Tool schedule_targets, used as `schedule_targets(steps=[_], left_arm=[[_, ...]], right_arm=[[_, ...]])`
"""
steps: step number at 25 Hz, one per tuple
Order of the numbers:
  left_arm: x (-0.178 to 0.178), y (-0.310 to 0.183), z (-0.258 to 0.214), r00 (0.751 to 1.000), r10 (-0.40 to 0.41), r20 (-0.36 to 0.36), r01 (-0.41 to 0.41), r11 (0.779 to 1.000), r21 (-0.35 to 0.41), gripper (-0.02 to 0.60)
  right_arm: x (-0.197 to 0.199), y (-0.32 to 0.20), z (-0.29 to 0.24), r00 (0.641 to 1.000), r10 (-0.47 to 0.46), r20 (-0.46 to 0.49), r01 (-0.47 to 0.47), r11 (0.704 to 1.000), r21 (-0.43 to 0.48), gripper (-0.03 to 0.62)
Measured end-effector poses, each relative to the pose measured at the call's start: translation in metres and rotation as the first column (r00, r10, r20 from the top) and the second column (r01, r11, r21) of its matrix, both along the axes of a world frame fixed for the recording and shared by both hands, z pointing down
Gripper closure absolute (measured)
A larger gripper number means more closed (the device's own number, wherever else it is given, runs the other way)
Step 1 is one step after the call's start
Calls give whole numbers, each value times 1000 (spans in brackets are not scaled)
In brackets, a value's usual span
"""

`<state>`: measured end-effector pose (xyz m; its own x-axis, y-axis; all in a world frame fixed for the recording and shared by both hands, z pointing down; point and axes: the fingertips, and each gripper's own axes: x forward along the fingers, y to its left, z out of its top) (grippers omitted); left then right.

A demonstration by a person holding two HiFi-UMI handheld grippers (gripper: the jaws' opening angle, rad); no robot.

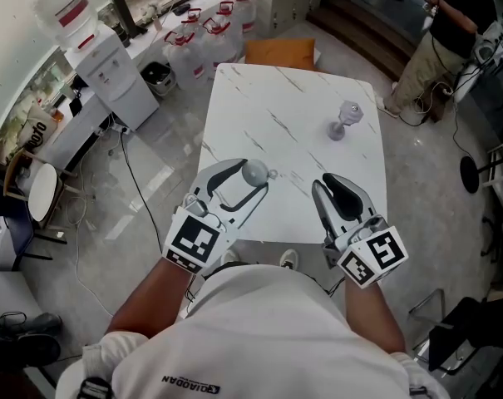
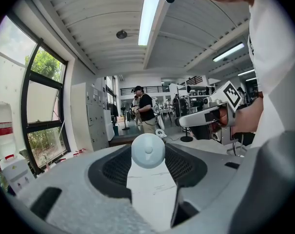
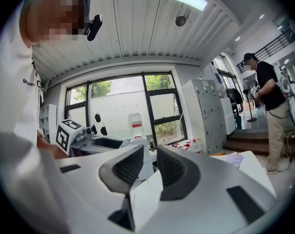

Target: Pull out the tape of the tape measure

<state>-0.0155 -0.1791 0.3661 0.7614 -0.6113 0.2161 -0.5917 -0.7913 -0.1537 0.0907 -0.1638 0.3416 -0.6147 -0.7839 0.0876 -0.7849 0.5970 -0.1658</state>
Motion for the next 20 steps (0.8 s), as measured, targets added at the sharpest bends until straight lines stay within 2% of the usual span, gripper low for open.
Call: schedule_targets(steps=[5, 10, 14, 20], left_arm=[[1, 1, 1, 1000, 6, 5, -6, 1000, -4, 359], [8, 5, 4, 999, 25, 37, -26, 1000, 11, 359], [12, 7, 7, 997, 39, 62, -41, 999, 27, 359], [20, 16, 19, 996, 56, 75, -57, 998, 8, 359]], right_arm=[[-5, 1, -4, 1000, -12, -5, 12, 1000, 8, 510], [-29, 4, -5, 997, -78, -21, 78, 997, 16, 510], [-46, 6, 6, 991, -134, -24, 133, 991, -21, 509], [-60, 8, 12, 982, -186, 20, 187, 980, -67, 510]])
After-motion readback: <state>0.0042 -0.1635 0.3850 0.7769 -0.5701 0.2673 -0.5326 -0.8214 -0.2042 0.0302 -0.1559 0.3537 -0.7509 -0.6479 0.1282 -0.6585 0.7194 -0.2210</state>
